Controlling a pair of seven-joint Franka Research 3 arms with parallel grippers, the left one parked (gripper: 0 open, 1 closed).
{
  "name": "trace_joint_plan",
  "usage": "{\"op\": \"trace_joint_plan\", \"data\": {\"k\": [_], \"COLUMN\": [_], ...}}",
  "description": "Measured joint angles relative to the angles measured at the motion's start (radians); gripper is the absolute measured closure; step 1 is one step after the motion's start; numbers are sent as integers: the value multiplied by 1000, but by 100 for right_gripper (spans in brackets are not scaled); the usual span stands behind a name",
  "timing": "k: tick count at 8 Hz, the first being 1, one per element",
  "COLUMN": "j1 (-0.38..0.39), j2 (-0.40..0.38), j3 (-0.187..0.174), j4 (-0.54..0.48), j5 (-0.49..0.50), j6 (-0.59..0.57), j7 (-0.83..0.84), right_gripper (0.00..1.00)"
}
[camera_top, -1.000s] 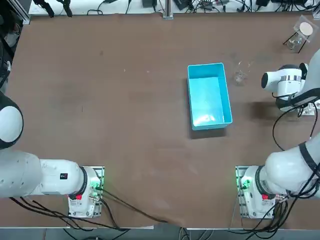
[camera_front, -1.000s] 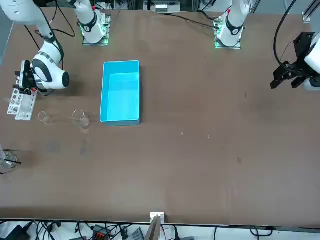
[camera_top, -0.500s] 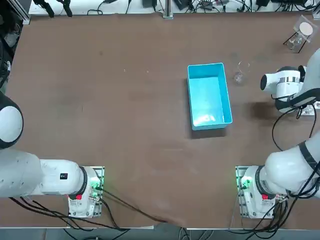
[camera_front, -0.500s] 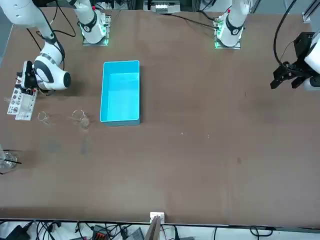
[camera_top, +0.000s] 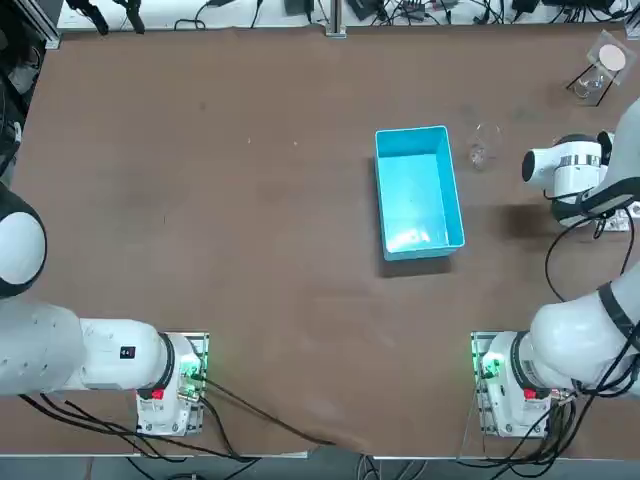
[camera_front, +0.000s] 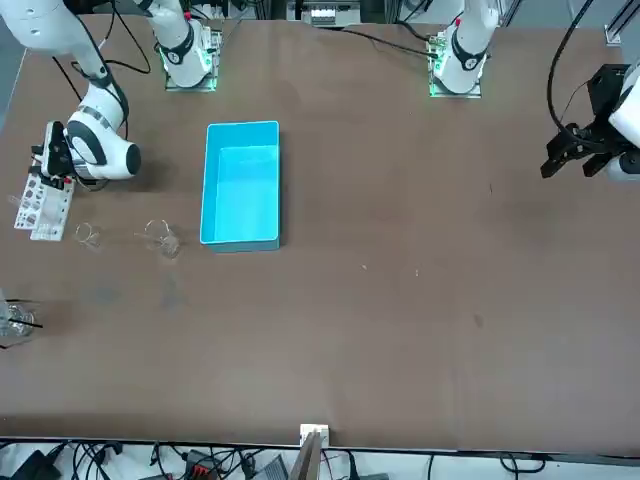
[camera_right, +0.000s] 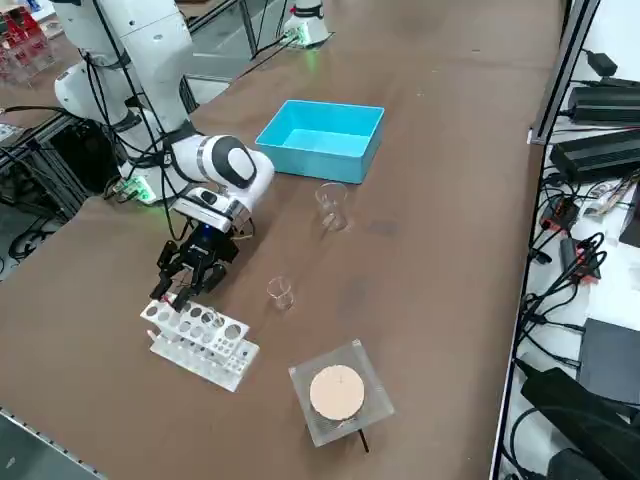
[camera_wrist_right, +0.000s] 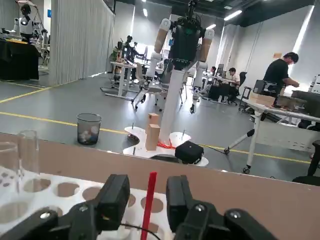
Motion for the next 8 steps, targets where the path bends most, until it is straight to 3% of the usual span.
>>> {"op": "trace_joint_plan", "data": {"k": [4, 7, 8], "j1": [-6, -6, -6], "j2": [4, 6, 6], "j3": [0, 0, 0], "j4": [0, 0, 0], "j5": [-13, -13, -13], "j6": [0, -1, -1], "j7": [4, 6, 6], "right_gripper": [59, 83, 87]}}
